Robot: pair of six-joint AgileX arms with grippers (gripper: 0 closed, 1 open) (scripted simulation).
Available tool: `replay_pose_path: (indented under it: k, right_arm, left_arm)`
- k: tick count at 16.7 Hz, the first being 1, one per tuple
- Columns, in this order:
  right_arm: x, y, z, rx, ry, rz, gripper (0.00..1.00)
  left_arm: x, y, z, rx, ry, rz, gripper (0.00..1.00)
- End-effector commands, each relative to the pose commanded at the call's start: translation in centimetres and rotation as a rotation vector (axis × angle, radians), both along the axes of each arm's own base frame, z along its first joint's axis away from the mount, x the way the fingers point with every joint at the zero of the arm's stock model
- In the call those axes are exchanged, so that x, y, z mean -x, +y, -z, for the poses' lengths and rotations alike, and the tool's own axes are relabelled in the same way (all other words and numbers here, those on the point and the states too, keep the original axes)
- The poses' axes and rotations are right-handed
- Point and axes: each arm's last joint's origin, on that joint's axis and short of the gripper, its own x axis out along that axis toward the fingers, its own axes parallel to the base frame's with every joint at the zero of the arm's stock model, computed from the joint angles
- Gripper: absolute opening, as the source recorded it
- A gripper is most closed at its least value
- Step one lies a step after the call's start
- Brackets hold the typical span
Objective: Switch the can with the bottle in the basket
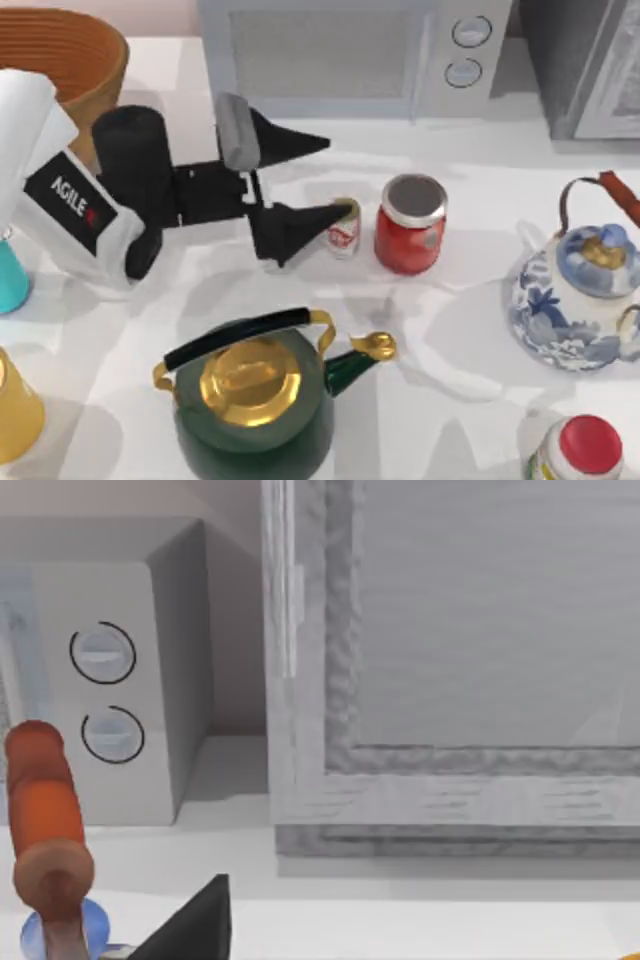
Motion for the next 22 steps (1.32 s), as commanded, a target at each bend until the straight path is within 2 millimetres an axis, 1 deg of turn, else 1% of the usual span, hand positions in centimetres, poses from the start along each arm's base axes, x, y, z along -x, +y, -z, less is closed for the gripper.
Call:
replay_pose_path:
  k: [3, 5, 6, 8, 10, 11, 13, 14, 16, 17, 19, 22]
  right_arm:
    - [0.0, 0.0, 0.0, 0.000, 0.000, 0.000, 1.00]
    - [0.0, 0.0, 0.0, 0.000, 0.000, 0.000, 1.00]
    - [0.0, 0.0, 0.0, 0.000, 0.000, 0.000, 1.00]
    - [0.0, 0.0, 0.0, 0.000, 0.000, 0.000, 1.00]
    - [0.0, 0.0, 0.0, 0.000, 0.000, 0.000, 1.00]
    - [0.0, 0.0, 0.0, 0.000, 0.000, 0.000, 1.00]
    - [0.0, 0.0, 0.0, 0.000, 0.000, 0.000, 1.00]
    - [0.0, 0.0, 0.0, 0.000, 0.000, 0.000, 1.00]
    - [0.0, 0.0, 0.0, 0.000, 0.000, 0.000, 1.00]
    - [0.0, 0.0, 0.0, 0.000, 0.000, 0.000, 1.00]
    - [0.0, 0.0, 0.0, 0.000, 0.000, 0.000, 1.00]
    - [0.0, 0.0, 0.0, 0.000, 0.000, 0.000, 1.00]
  left_arm:
    - [2.2, 1.7, -4.6, -0.040, 0.028, -0.196, 1.00]
    - [4.7, 3.2, -8.3, -0.068, 0.035, -0.344, 1.00]
    - [6.3, 4.1, -10.1, -0.081, 0.032, -0.422, 1.00]
    - [10.2, 6.0, -13.5, -0.096, 0.014, -0.579, 1.00]
    - [14.8, 8.0, -15.8, -0.098, -0.015, -0.734, 1.00]
    - [17.1, 8.9, -16.4, -0.095, -0.031, -0.809, 1.00]
    - [21.3, 10.5, -16.6, -0.081, -0.059, -0.949, 1.00]
    - [23.1, 11.1, -16.2, -0.073, -0.069, -1.012, 1.00]
    - [25.8, 12.1, -15.0, -0.057, -0.078, -1.124, 1.00]
    - [26.8, 12.5, -14.2, -0.050, -0.080, -1.171, 1.00]
    - [28.2, 13.0, -12.6, -0.037, -0.077, -1.250, 1.00]
    - [29.2, 13.6, -10.8, -0.022, -0.068, -1.332, 1.00]
